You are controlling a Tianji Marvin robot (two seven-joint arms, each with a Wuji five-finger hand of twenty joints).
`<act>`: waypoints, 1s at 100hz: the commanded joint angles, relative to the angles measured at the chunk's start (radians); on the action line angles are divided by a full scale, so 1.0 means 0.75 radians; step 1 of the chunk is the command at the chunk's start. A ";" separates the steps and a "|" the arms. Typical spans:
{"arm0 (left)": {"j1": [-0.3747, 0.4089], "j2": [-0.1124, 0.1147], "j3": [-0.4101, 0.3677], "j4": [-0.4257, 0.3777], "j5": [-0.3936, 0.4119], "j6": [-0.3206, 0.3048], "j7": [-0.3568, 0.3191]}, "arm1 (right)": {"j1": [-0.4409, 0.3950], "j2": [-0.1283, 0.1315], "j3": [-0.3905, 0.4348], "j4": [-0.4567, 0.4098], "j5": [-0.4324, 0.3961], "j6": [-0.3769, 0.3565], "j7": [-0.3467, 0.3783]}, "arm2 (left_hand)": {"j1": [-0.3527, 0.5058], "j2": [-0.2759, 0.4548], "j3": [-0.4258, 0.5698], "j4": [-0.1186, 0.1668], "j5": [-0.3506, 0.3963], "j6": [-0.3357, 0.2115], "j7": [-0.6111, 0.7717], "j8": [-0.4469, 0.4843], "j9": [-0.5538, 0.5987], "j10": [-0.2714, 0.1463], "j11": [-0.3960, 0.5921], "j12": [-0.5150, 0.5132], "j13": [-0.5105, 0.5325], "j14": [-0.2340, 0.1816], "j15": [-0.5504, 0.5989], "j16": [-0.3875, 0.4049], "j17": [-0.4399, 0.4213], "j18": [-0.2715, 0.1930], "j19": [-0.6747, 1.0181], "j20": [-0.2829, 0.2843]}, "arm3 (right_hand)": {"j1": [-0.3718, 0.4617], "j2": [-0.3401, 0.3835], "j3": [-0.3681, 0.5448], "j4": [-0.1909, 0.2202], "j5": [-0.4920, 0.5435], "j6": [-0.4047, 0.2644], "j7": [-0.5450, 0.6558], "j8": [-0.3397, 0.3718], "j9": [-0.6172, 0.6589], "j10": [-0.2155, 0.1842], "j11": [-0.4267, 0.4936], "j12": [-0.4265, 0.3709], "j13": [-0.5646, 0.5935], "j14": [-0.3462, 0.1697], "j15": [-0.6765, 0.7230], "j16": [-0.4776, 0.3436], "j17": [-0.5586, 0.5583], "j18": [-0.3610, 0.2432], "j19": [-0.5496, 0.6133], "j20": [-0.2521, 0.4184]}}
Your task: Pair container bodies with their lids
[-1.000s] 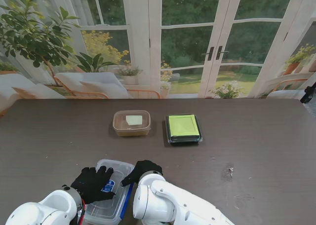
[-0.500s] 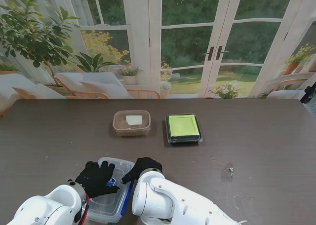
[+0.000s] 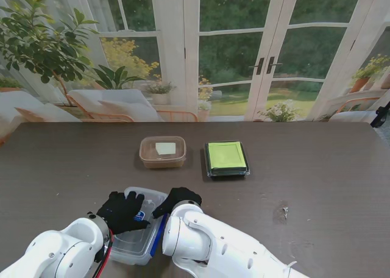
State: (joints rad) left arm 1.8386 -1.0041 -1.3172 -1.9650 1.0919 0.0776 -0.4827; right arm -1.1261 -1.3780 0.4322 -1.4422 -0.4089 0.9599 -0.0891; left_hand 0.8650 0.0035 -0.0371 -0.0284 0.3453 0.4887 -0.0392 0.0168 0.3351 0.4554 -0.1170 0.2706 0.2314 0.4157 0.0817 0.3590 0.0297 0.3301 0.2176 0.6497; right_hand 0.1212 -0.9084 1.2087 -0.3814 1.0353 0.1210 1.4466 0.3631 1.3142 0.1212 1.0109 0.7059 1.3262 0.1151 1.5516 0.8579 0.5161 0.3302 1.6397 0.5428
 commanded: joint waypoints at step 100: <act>0.085 0.003 0.016 0.080 -0.001 0.037 -0.117 | 0.001 0.031 -0.019 -0.022 -0.417 0.071 0.537 | 0.058 -0.068 0.035 0.035 0.000 -0.048 0.032 0.001 0.156 -0.135 0.242 0.070 -0.018 -0.091 0.007 0.004 -0.042 -0.112 -0.053 -0.015 | 0.011 0.423 -0.208 0.366 -0.058 -0.016 -0.291 0.309 0.158 -0.045 -0.249 -0.037 -0.010 -0.235 -0.065 -0.037 0.790 0.018 -0.025 -0.021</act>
State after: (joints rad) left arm 1.8548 -1.0047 -1.3245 -1.9813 1.0933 0.0991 -0.5097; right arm -1.1181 -1.3677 0.4419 -1.4738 -0.7518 0.9528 0.2761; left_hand 0.8638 0.0401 -0.0283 -0.0258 0.3127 0.4866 -0.0861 -0.0058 0.2983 0.4502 -0.1782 0.2493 0.2072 0.4104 0.0305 0.3503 0.0089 0.3003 0.2072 0.6459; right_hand -0.0132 -0.6015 1.0529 -0.2398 0.9811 0.0957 1.2633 0.5780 1.3207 0.0972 0.8306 0.6866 1.3242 0.0875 1.5100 0.8430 0.5166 0.3140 1.6289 0.5443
